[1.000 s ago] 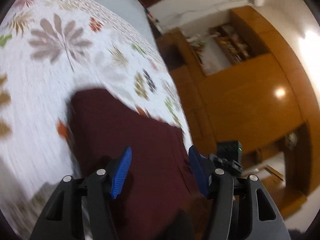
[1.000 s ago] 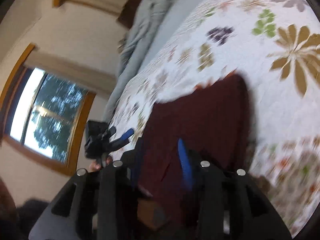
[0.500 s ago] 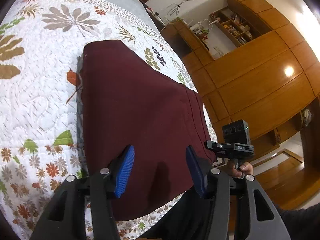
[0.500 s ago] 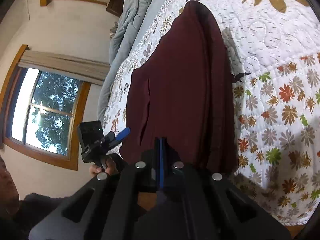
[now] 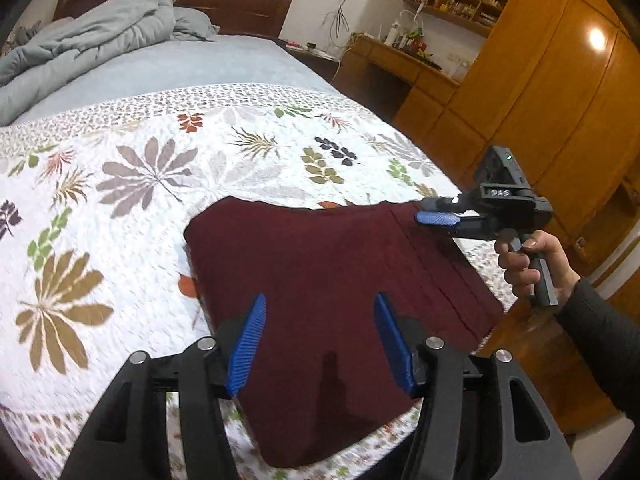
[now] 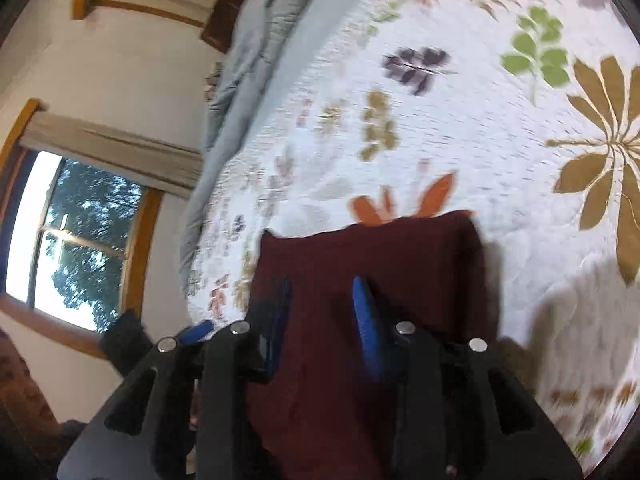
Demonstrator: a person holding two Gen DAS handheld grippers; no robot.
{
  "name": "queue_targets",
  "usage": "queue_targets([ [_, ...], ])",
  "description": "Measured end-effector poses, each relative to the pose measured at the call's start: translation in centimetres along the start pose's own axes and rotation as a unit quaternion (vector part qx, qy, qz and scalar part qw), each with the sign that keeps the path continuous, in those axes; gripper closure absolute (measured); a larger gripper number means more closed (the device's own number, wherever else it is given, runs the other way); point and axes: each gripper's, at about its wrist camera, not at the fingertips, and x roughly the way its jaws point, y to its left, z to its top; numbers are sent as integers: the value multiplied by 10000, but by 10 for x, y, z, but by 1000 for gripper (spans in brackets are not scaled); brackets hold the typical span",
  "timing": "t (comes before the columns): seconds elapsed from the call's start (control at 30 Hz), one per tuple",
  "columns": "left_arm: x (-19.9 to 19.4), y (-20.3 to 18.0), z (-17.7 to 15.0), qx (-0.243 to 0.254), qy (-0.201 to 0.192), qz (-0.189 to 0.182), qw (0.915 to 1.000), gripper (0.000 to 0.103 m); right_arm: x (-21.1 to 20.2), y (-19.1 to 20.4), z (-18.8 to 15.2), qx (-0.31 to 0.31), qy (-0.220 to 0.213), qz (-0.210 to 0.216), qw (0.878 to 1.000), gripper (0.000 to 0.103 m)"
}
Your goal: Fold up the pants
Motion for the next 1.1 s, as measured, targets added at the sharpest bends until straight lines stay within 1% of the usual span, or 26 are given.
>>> queue_targets([
  [0.03,4,2,2,5,50,-7,10000,46,3,-12,1,160,29,-6,9999,101],
  [0.07,9,4,4,23,120,40,9999,46,4,-18,2,217,54,-119,9997,103],
  [0.1,13,5,6,37,155,71,9998,46,2,-27,0,281,52,-153,9995,103],
  [0.13,17,8,9,48,212,84,9997,46,-1,-30,-1,344,42,-92,9994,103],
  [0.17,20,12,11,23,233,64,9997,45,-3,-28,-2,325,29,-142,9994,103],
  [0.2,20,17,13,-53,233,42,9997,44,-4,-23,-1,260,22,-209,9994,97],
  [0.23,23,26,17,-156,258,143,9994,38,-8,-14,-3,156,15,-232,9996,83],
  [0.3,27,37,23,-201,370,332,9986,37,-15,4,-7,-8,-41,-228,9997,64],
  [0.37,28,46,28,-256,439,516,9974,36,-18,24,-14,-232,15,-130,9996,63],
  [0.43,27,52,30,-299,516,605,9964,35,-10,42,-25,-447,250,6,9987,56],
  [0.47,27,55,31,-375,549,525,9964,31,-5,48,-32,-534,380,55,9978,54],
  [0.53,29,66,29,-710,643,268,9950,31,5,52,-43,-650,608,17,9960,54],
  [0.57,31,71,28,-855,672,217,9938,31,9,50,-48,-663,696,-73,9953,54],
  [0.6,32,76,27,-987,705,157,9925,31,12,45,-52,-653,753,-183,9949,58],
  [0.63,33,85,23,-1215,740,24,9898,31,12,35,-56,-601,780,-289,9947,71],
  [0.7,34,98,17,-1603,785,-296,9835,31,7,21,-58,-464,754,-393,9953,89],
  [0.73,36,106,13,-1806,821,-558,9785,31,1,14,-58,-333,707,-367,9963,86],
  [0.77,35,109,10,-1904,837,-735,9754,31,-6,13,-60,-300,658,-382,9967,81],
  [0.8,35,112,7,-1975,838,-893,9726,31,-15,15,-61,-316,569,-413,9970,68],
  [0.83,32,114,4,-2022,810,-1015,9707,31,-25,20,-64,-338,471,-312,9978,54],
  [0.9,29,117,0,-2071,747,-1281,9670,30,-42,31,-72,-504,320,-231,9979,46],
  [0.97,29,122,-4,-2166,696,-1529,9617,30,-50,28,-73,-471,180,-228,9985,30],
  [1.0,30,124,-6,-2209,706,-1584,9597,30,-54,22,-72,-352,110,-268,9990,13],
  [1.03,33,128,-8,-2313,739,-1631,9563,30,-61,11,-70,-117,-19,-355,9993,10],
  [1.07,35,132,-10,-2409,777,-1693,9525,31,-66,0,-67,82,-91,-397,9991,10],
  [1.1,38,135,-12,-2512,820,-1772,9480,31,-70,-15,-65,351,-81,-334,9988,10],
])
